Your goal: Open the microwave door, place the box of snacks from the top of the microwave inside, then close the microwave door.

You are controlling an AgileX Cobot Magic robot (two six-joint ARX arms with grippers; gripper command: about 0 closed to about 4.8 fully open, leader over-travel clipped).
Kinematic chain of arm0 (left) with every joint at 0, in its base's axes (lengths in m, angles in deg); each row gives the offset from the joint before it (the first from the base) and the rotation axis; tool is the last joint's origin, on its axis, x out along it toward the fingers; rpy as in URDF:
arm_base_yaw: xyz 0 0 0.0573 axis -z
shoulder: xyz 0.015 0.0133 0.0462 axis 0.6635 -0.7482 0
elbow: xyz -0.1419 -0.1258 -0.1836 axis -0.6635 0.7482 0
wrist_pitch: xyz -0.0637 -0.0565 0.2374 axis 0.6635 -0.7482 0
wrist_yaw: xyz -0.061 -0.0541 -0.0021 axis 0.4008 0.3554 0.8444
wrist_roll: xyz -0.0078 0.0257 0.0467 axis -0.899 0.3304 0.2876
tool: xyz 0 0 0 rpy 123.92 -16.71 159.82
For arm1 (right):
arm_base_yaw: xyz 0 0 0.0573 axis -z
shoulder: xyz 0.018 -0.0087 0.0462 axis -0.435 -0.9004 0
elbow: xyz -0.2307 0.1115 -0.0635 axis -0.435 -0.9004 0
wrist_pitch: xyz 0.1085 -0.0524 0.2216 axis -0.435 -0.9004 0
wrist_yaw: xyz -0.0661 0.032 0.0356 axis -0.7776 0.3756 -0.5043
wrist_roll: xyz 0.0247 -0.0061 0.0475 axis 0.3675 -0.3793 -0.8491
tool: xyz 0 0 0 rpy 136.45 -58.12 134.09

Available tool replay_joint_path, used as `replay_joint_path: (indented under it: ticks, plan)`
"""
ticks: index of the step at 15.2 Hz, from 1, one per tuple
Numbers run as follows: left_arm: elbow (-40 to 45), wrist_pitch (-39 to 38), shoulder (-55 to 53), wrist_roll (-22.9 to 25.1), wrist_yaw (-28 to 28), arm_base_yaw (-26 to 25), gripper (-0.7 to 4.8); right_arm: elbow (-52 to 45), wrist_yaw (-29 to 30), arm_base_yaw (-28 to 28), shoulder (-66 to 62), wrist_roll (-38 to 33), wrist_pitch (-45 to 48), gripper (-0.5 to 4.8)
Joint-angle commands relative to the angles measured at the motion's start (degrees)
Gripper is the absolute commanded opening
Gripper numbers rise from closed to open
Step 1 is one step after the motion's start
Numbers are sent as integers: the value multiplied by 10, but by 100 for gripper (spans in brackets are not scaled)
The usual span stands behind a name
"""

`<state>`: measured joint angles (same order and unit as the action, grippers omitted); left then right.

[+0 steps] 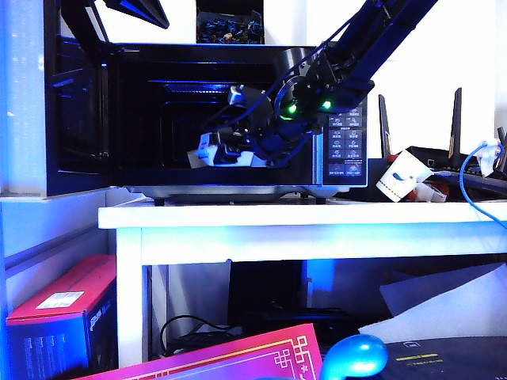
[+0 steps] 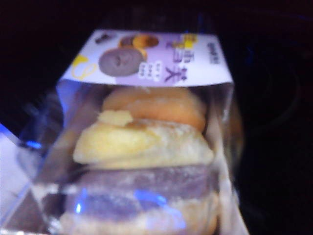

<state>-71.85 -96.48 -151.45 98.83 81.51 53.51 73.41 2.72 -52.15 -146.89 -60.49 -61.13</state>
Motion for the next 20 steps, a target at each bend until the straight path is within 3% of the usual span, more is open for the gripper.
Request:
replay_joint_path:
  ticks: [1, 8, 11, 12, 13, 15, 20]
  plan:
    - [-3, 2, 4, 2, 2, 0, -6, 3, 2, -2, 14, -10, 10, 444]
    - [-3, 2, 4, 2, 2, 0, -6, 3, -36, -2, 75, 1, -79, 444]
    - [-3, 3, 4, 2, 2, 0, -6, 3, 14, -2, 88, -1, -146, 422]
    - [-3, 4, 4, 2, 2, 0, -6, 3, 38, -2, 89, -3, -157, 350]
    - [-3, 4, 4, 2, 2, 0, -6, 2, 64, -2, 89, -3, -160, 240]
    - [-3, 4, 4, 2, 2, 0, -6, 2, 62, -2, 85, -3, -153, 142]
    - [-3, 3, 4, 2, 2, 0, -6, 2, 60, -4, 40, -7, -61, 142]
